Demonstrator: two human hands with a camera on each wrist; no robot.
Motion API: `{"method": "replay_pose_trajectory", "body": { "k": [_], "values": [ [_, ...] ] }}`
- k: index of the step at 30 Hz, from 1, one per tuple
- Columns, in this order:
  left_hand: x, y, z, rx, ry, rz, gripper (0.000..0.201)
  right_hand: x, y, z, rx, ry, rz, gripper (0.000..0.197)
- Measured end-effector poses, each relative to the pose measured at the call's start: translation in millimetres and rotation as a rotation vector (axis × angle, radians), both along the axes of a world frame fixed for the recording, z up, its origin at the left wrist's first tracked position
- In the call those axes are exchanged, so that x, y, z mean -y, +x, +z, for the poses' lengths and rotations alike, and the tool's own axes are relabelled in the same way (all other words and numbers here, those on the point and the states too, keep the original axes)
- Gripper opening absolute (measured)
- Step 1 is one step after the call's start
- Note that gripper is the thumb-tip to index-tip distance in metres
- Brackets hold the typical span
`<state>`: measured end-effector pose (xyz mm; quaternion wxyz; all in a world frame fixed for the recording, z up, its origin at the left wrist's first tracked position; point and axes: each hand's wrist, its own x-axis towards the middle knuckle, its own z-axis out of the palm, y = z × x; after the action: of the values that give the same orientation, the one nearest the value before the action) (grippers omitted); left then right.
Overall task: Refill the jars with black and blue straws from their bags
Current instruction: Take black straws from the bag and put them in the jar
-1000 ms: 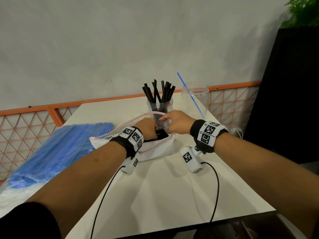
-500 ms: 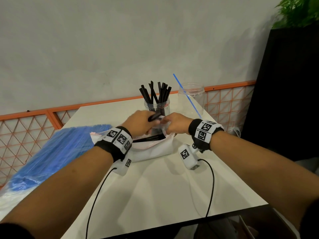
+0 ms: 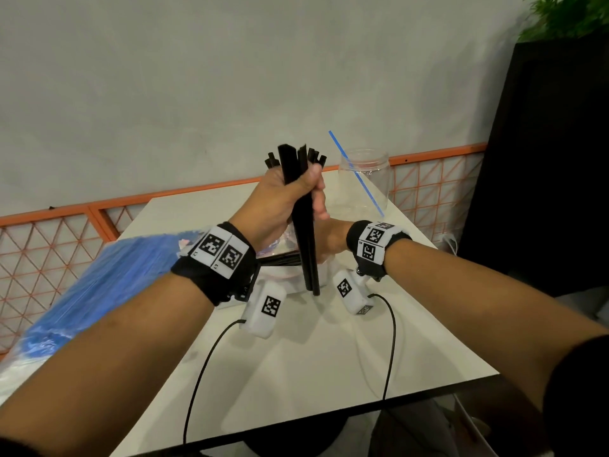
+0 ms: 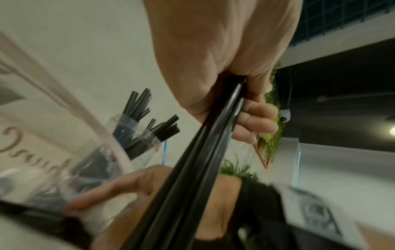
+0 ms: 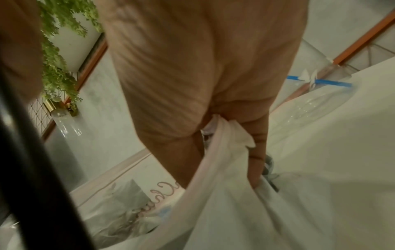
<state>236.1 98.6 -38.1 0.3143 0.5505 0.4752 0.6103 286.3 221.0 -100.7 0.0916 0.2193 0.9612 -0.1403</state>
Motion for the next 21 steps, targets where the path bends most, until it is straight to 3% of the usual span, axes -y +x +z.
{"method": "replay_pose_trajectory", "body": {
  "k": [3,6,9,11,13,15,21],
  "values": [
    [3.2,2.1,-24.6,-0.017,-0.069,0.014,0.021,-6.0,9.6,1.2,-0.072,-0.029,0.022,0.018],
    [5.8,0.1,-46.1,-0.016,-0.123,0.034,0.02,-12.8,16.3,0.7,-0.221,-0.143,-0.045,0.03],
    [6.4,-1.3,-58.5,-0.041,-0.15,0.057,0.016,-6.0,10.1,5.8,-0.161,-0.172,-0.045,0.038],
    [6.7,-1.4,-58.2,-0.062,-0.158,0.065,0.017,-3.2,13.3,10.4,-0.155,-0.178,-0.023,0.032],
    [6.1,-3.9,-46.6,-0.059,-0.14,0.064,0.022,-4.4,17.7,13.3,-0.19,-0.201,-0.014,0.013],
    [3.4,-9.1,-24.0,-0.063,-0.065,0.073,0.022,-4.5,19.8,16.4,-0.163,-0.173,0.004,0.011],
    [-20.4,-38.5,52.7,-0.139,0.188,0.192,0.021,-3.9,24.8,22.4,-0.096,-0.221,0.021,0.041]
  ]
}}
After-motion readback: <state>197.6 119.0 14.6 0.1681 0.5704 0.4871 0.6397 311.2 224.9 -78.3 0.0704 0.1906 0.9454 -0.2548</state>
